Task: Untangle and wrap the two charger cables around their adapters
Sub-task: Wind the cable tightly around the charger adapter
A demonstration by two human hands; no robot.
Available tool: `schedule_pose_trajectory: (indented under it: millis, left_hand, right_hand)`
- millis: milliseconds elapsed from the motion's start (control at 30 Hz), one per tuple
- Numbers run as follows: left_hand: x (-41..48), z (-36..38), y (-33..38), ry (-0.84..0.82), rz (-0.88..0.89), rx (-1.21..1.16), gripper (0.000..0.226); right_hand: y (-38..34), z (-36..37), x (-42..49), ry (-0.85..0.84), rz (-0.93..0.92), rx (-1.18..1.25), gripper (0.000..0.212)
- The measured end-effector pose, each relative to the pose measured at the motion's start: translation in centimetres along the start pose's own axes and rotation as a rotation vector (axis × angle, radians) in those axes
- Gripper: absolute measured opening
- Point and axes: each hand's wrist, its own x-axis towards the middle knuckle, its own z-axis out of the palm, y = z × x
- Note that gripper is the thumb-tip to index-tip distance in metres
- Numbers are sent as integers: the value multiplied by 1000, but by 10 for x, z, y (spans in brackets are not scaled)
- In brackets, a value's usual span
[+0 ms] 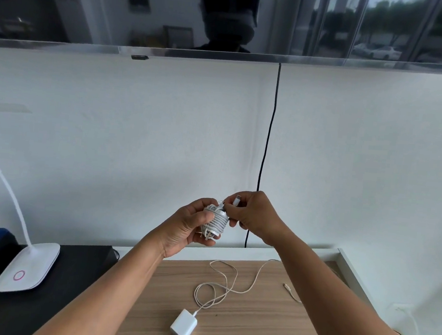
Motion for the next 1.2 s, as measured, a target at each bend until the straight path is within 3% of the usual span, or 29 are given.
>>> schedule_pose_trajectory:
  millis: [233, 433, 533, 667, 867, 1033, 1200]
  left_hand:
    - [-3, 4, -4, 11, -7, -50, 73]
    - [-6, 3, 0, 10, 32, -160, 74]
    - [-6, 4, 3, -16, 61, -178, 73]
    - [-7, 6, 4, -27, 76, -191, 61]
    - [-9, 7, 0, 4, 65, -215, 76]
    - [-8, 5, -3, 8, 55, -198, 66]
    - [-7, 3, -5, 8, 36, -120, 63]
  right_hand:
    - [-3, -4, -5, -60, 43, 80, 10]
    - [-11, -15, -12, -133, 64, 368, 26]
    - [-13, -12, -16, -42, 64, 432, 12]
    - [-17, -10, -20, 89, 11, 289, 5]
    - [-18, -5, -24, 183, -83, -131, 9]
    - [-25, -8, -28, 100, -117, -415, 9]
    - [-33, -13, -27, 7, -107, -515, 12]
